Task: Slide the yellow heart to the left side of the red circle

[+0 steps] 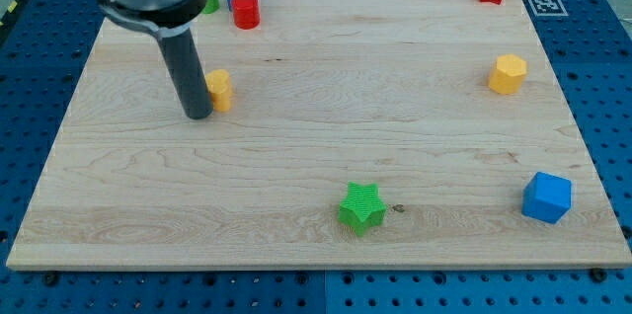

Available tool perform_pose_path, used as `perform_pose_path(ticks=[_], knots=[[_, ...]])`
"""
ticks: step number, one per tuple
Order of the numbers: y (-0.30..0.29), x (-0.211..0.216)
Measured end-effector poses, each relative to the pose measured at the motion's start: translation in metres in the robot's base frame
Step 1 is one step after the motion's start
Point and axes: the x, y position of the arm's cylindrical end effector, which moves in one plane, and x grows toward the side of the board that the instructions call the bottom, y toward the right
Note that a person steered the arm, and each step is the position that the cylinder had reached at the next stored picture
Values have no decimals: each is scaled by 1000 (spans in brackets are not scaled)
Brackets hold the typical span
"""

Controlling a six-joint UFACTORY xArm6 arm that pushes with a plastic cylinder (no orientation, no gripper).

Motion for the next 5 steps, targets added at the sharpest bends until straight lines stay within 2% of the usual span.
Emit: perform_pose_path(ticks=[2, 3, 4, 5], knots=[[0, -38], [0, -37], [-4, -13], [-5, -17]])
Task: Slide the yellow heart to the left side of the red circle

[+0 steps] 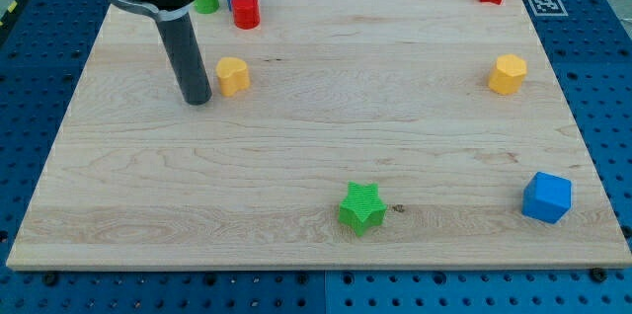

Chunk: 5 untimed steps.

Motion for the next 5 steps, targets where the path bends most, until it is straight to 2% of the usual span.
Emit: perform_pose_path(ticks=[2, 4, 5], knots=[[-18, -30], [-18, -36], [-20, -17]])
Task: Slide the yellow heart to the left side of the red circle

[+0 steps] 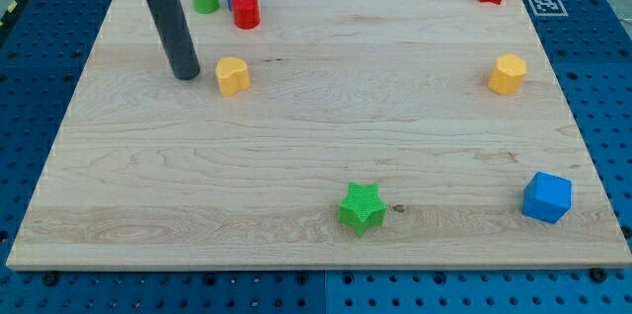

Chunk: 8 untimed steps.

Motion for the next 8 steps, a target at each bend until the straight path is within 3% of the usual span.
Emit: perform_pose_path(ticks=[1, 2, 6, 8], knots=[[4, 66], [79, 68], [44, -40], [77, -41]])
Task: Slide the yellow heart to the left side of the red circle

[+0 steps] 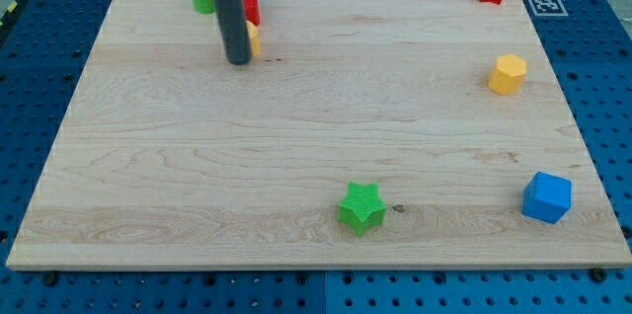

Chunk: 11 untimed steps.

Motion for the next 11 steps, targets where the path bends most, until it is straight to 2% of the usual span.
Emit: perform_pose_path(ticks=[1, 3, 4, 5, 7, 11], knots=[[1, 7], [-20, -24], [7, -18], [63, -18], [38, -35], [23, -35]])
